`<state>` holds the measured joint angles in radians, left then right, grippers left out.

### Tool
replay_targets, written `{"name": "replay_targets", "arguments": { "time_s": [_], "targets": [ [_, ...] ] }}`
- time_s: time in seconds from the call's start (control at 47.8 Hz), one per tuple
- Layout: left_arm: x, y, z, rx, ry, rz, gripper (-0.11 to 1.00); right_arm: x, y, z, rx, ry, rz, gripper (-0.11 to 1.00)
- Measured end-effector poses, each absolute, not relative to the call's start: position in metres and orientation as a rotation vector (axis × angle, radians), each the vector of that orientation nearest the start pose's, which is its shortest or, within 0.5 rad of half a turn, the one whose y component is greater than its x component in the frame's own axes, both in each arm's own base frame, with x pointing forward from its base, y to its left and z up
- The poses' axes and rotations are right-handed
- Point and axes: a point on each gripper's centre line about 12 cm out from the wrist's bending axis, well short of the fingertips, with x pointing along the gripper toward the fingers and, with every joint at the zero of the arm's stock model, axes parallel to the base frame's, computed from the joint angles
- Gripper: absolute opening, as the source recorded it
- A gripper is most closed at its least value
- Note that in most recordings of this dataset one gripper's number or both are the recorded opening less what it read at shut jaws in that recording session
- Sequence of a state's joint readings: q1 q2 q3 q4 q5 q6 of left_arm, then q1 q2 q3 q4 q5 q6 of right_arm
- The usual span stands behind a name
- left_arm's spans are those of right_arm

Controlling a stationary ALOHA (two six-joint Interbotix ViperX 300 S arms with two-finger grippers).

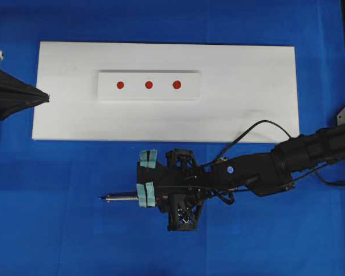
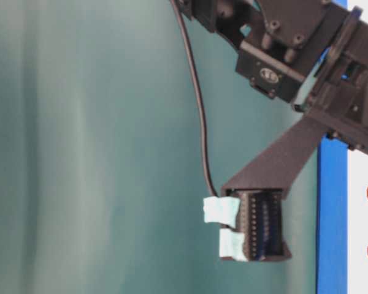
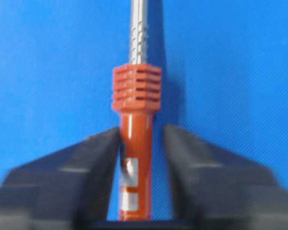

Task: Touch the tip of the soldering iron to the mark.
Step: 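Close the right gripper on the red handle, then lift the iron with the right gripper toward the red dots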

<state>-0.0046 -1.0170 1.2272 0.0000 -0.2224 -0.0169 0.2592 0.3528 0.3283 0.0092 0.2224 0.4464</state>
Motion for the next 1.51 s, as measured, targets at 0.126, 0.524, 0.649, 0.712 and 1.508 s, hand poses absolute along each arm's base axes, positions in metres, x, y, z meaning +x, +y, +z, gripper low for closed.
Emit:
{"name": "replay_targets", "arguments": {
  "time_s": [0.126,0.524,0.649,0.712,1.508],
  "targets": [
    [0.188,-0.001,0.274,-0.017,-0.012,-0.005,0.00,0.450,0.120,0.106,0.306,0.934,0.034,0.07],
    [0.188,-0.001,0.274,-0.017,-0.012,-0.005,0.00,0.448,0.120,0.111,0.302,0.950,0.031,0.07],
    [0.188,-0.001,0.274,-0.017,-0.012,-0.005,0.00,0.444,0.117,0.130,0.302,0.954,0.028,0.07],
    [0.188,-0.001,0.274,-0.017,-0.012,-0.005,0.00,0.441,0.116,0.143,0.300,0.954,0.027,0.07],
    [0.186,-0.001,0.277,-0.018,-0.026,-0.006,0.00,0.415,0.102,0.267,0.176,0.954,0.002,0.07]
  ]
}}
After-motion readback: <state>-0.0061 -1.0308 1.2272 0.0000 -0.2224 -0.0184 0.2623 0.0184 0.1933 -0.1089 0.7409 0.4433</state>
